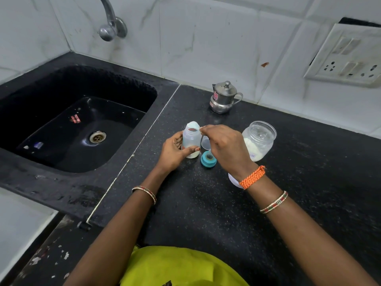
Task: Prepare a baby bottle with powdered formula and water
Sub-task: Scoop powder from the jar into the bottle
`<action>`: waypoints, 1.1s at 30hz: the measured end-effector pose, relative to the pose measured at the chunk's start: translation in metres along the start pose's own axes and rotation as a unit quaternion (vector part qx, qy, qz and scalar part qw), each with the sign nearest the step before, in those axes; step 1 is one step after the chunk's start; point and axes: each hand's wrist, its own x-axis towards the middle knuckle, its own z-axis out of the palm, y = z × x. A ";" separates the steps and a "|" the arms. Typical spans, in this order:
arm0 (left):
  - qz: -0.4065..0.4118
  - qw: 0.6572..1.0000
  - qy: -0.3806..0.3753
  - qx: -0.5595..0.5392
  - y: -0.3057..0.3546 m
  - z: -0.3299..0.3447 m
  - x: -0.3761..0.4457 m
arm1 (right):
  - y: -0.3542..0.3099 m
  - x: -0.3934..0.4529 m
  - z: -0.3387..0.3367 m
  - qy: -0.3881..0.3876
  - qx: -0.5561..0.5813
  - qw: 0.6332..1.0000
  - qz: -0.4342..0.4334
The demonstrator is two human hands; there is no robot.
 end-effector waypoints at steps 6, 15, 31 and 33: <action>0.000 1.000 -0.005 0.005 -0.002 0.000 -0.001 | 0.000 -0.002 0.000 0.019 -0.007 1.000 0.003; 0.009 1.000 -0.010 0.002 -0.001 0.002 -0.004 | -0.002 -0.003 0.002 0.016 0.010 0.999 0.036; 0.075 0.997 -0.020 0.028 0.076 -0.032 0.004 | 0.076 -0.019 -0.084 0.244 0.007 0.908 0.341; 0.109 0.993 -0.042 0.032 0.094 -0.013 0.011 | 0.084 -0.027 -0.088 0.212 -0.040 0.914 0.344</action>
